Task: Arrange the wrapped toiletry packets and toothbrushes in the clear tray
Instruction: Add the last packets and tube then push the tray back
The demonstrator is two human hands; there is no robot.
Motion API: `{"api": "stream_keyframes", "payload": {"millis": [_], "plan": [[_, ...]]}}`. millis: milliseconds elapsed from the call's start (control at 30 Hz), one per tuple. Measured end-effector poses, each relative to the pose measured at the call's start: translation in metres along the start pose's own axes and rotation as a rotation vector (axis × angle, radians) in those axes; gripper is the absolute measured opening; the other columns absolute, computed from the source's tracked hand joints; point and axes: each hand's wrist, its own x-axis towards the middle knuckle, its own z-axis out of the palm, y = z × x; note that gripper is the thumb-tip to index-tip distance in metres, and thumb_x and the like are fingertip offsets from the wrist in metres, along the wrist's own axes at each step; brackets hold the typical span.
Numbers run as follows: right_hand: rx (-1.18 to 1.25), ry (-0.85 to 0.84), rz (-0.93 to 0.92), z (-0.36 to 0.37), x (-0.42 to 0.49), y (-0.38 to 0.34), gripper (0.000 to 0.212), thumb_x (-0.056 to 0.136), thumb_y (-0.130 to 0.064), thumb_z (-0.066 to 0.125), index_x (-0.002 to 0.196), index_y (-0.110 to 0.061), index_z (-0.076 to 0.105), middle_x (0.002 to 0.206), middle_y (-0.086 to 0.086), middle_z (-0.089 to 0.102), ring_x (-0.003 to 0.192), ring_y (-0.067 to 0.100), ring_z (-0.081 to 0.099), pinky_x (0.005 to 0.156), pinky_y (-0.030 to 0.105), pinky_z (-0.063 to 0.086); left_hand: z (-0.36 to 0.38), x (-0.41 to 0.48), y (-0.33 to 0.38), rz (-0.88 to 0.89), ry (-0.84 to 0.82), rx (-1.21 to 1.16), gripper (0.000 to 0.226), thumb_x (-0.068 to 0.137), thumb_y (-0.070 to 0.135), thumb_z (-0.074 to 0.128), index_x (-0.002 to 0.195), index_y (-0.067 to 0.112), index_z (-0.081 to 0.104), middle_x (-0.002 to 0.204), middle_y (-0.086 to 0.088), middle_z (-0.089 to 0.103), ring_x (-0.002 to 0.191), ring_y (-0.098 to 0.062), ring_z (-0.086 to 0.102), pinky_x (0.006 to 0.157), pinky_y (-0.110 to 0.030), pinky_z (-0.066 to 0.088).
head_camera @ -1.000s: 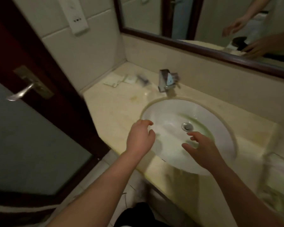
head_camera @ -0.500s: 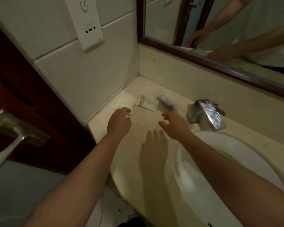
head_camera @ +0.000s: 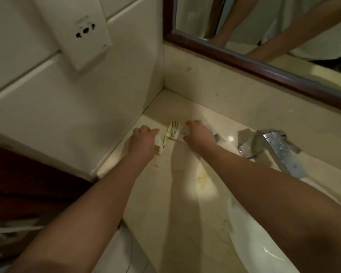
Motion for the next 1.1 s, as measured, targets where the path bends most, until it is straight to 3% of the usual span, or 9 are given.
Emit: {"api": "stream_keyframes", "payload": {"millis": [133, 300, 400, 500, 600, 767, 900, 1000, 1100], "plan": [[-0.067, -0.021, -0.021, 0.012, 0.0, -0.002, 0.052, 0.086, -0.02, 0.059, 0.135, -0.014, 0.044, 0.131, 0.012, 0.051, 0.107, 0.032, 0.06, 0.075, 0.039, 0.053, -0.004, 0.003, -0.001, -0.074, 0.023, 0.068, 0.046, 0.079, 0.032, 0.07, 0.121, 0.02, 0.057, 0.116, -0.014, 0.054, 0.114, -0.033, 0.041, 0.085, -0.039, 0.042], [-0.045, -0.013, 0.003, 0.017, -0.012, -0.001, 0.048, 0.083, -0.028, 0.065, 0.125, -0.01, 0.051, 0.12, 0.014, 0.056, 0.098, 0.032, 0.063, 0.069, 0.036, 0.05, -0.011, -0.012, 0.004, -0.108, 0.051, -0.15, 0.01, 0.07, 0.02, 0.061, 0.076, 0.013, 0.058, 0.078, -0.009, 0.062, 0.079, -0.033, 0.059, 0.06, -0.034, 0.044], [0.037, 0.059, 0.012, 0.011, -0.017, 0.005, 0.026, 0.086, -0.029, 0.057, 0.105, -0.012, 0.064, 0.104, 0.011, 0.066, 0.097, 0.031, 0.064, 0.083, 0.04, 0.052, -0.019, -0.021, 0.009, -0.136, 0.038, -0.247, 0.009, 0.072, 0.018, 0.059, 0.074, 0.01, 0.059, 0.074, -0.009, 0.062, 0.07, -0.029, 0.059, 0.056, -0.032, 0.039], [-0.07, 0.233, 0.127, -0.004, -0.01, 0.023, 0.034, 0.084, -0.035, 0.054, 0.108, -0.016, 0.068, 0.114, 0.014, 0.06, 0.108, 0.035, 0.05, 0.085, 0.039, 0.044, -0.029, -0.032, 0.019, -0.142, 0.048, -0.36, 0.009, 0.077, 0.02, 0.066, 0.076, 0.011, 0.064, 0.074, -0.007, 0.063, 0.061, -0.015, 0.055, 0.046, -0.024, 0.036], [-0.063, 0.127, 0.279, -0.012, 0.0, 0.045, 0.037, 0.083, -0.035, 0.055, 0.112, -0.016, 0.066, 0.123, 0.016, 0.054, 0.115, 0.038, 0.043, 0.09, 0.041, 0.043, -0.03, -0.041, 0.029, -0.194, 0.025, -0.576, 0.008, 0.082, 0.013, 0.066, 0.079, 0.006, 0.065, 0.068, -0.003, 0.058, 0.055, -0.007, 0.051, 0.032, -0.009, 0.033], [0.119, 0.046, 0.242, -0.006, -0.007, 0.052, 0.01, 0.078, -0.023, 0.061, 0.084, -0.015, 0.06, 0.104, 0.015, 0.053, 0.09, 0.034, 0.055, 0.073, 0.029, 0.041, -0.026, -0.046, 0.038, -0.194, -0.004, -0.672, 0.013, 0.083, 0.022, 0.068, 0.087, 0.011, 0.07, 0.08, -0.005, 0.069, 0.067, -0.017, 0.064, 0.054, -0.022, 0.048], [0.243, -0.02, 0.246, -0.009, -0.041, 0.057, 0.036, 0.074, -0.021, 0.072, 0.056, -0.018, 0.041, 0.073, 0.005, 0.052, 0.069, 0.024, 0.052, 0.055, 0.024, 0.034, -0.028, -0.052, 0.058, -0.144, -0.043, -0.784, 0.01, 0.082, 0.017, 0.07, 0.091, 0.013, 0.071, 0.089, -0.009, 0.072, 0.076, -0.021, 0.067, 0.069, -0.033, 0.054], [0.406, -0.043, 0.245, -0.016, -0.08, 0.067, 0.041, 0.076, -0.019, 0.073, 0.055, -0.018, 0.037, 0.056, -0.002, 0.038, 0.052, 0.016, 0.043, 0.039, 0.021, 0.03, -0.029, -0.062, 0.077, -0.131, -0.047, -0.825, 0.008, 0.083, 0.017, 0.068, 0.09, 0.015, 0.07, 0.089, -0.01, 0.072, 0.078, -0.023, 0.067, 0.069, -0.035, 0.055], [0.75, 0.034, 0.31, -0.033, -0.139, 0.089, 0.02, 0.078, -0.02, 0.075, 0.07, -0.008, 0.061, 0.065, -0.001, 0.054, 0.059, 0.013, 0.055, 0.047, 0.02, 0.041, -0.029, -0.081, 0.11, -0.082, -0.084, -0.874, 0.01, 0.084, 0.016, 0.066, 0.091, 0.013, 0.073, 0.086, -0.012, 0.072, 0.074, -0.025, 0.068, 0.062, -0.037, 0.058]]}}
